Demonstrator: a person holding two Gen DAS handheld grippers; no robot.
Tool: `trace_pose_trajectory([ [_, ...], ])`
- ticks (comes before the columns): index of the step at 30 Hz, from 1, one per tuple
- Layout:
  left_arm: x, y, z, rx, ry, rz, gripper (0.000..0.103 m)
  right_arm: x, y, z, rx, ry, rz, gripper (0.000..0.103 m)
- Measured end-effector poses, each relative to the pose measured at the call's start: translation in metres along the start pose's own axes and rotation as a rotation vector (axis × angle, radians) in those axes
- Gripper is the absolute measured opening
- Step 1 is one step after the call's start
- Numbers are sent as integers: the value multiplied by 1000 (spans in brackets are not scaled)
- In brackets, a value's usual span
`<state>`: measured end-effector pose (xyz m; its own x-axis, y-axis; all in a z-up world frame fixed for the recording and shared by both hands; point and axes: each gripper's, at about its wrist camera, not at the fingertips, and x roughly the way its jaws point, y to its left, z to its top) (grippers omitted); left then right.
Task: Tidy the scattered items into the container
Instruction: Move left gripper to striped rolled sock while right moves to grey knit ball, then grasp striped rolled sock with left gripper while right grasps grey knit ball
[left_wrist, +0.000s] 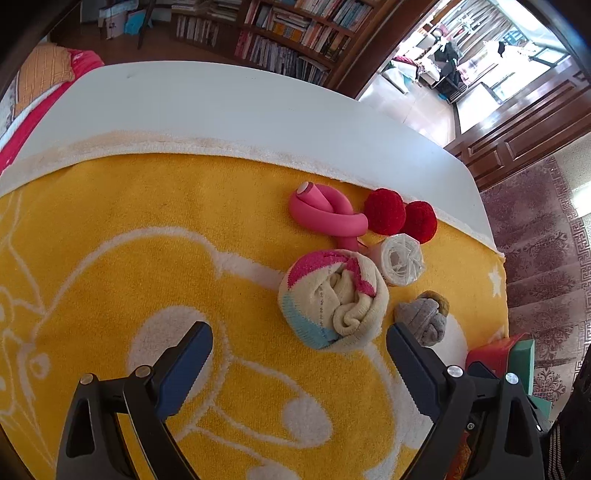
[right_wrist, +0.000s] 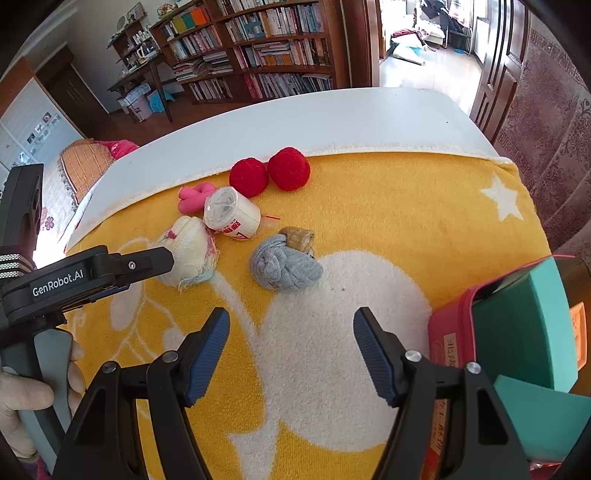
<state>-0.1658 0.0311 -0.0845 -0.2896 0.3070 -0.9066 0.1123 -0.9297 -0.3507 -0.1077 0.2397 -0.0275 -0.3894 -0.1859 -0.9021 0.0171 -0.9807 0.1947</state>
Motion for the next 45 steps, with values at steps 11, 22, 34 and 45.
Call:
trace_pose_trajectory([
  [11, 26, -14, 16, 85, 27, 26, 97, 14, -4, 13, 1, 8, -12, 73],
  [22, 20, -10, 16, 118, 21, -33, 70, 29, 9, 28, -39, 4, -17, 73],
  [34, -15, 18, 2, 32, 4, -37, 70, 34, 18, 24, -90, 18, -35, 57],
  [45, -35, -7, -28, 55, 0, -59, 70, -39, -5, 7, -34, -90, 5, 57],
])
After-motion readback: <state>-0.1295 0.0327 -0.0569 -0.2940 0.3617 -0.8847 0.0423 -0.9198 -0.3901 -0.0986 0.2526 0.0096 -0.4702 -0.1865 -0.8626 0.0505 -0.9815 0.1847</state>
